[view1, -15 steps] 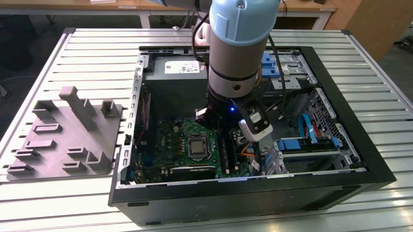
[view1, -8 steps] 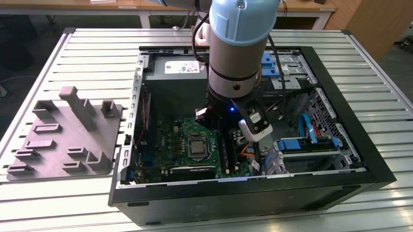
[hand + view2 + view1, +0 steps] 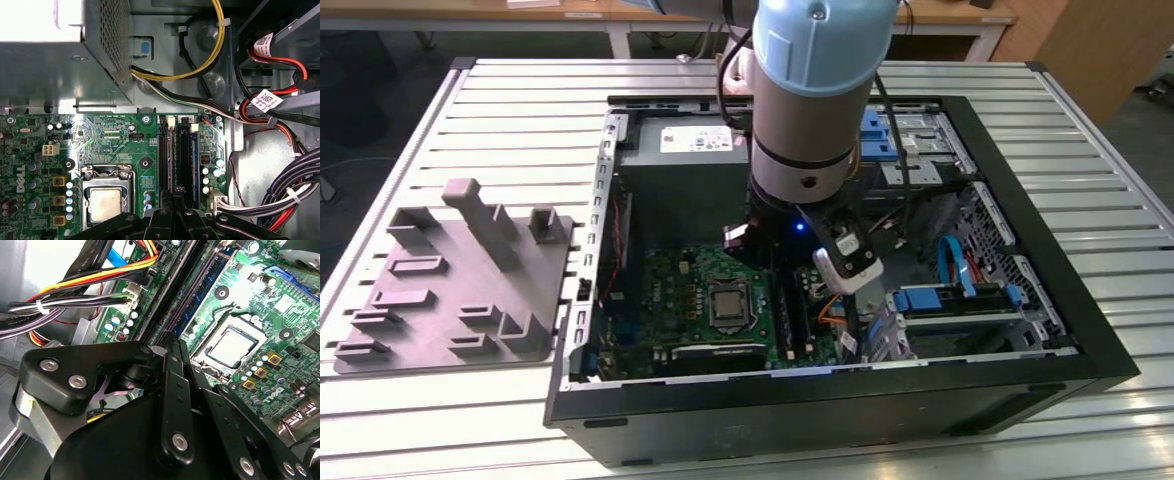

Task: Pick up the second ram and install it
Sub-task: 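Insert the second ram into the second slot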

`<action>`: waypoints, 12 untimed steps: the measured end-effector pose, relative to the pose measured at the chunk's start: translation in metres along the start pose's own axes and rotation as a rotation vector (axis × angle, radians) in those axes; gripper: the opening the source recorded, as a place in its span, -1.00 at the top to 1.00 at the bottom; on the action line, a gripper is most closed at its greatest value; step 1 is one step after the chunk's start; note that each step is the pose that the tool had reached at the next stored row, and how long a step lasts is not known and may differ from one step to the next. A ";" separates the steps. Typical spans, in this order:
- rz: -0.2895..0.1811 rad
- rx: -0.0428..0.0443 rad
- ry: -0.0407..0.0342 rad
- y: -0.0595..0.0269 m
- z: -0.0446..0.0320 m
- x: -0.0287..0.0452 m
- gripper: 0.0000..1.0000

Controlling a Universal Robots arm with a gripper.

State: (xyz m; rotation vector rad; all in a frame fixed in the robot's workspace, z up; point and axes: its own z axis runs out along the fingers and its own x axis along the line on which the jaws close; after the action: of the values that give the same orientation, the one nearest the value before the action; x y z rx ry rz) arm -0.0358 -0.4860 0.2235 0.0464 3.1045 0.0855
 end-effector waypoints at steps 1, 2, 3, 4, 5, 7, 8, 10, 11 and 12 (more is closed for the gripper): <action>0.000 -0.0001 0.0000 0.0000 0.0000 0.0000 0.76; 0.001 -0.0001 0.0000 0.0000 0.0000 -0.0001 0.76; 0.001 0.0000 0.0000 0.0000 0.0000 -0.0002 0.76; 0.002 -0.0001 -0.0001 0.0000 0.0001 -0.0003 0.76; 0.003 0.0000 -0.0002 0.0000 0.0000 -0.0003 0.76; 0.003 -0.0005 -0.0003 0.0000 -0.0004 -0.0003 0.76; 0.003 -0.0008 -0.0003 0.0001 -0.0006 -0.0004 0.76; 0.004 -0.0011 -0.0002 0.0001 -0.0007 -0.0004 0.76; 0.005 -0.0011 -0.0002 0.0001 -0.0008 -0.0004 0.76; 0.007 -0.0011 -0.0004 0.0001 -0.0008 -0.0005 0.76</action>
State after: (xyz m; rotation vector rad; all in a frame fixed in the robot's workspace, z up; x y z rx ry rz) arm -0.0353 -0.4860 0.2243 0.0572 3.1041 0.0874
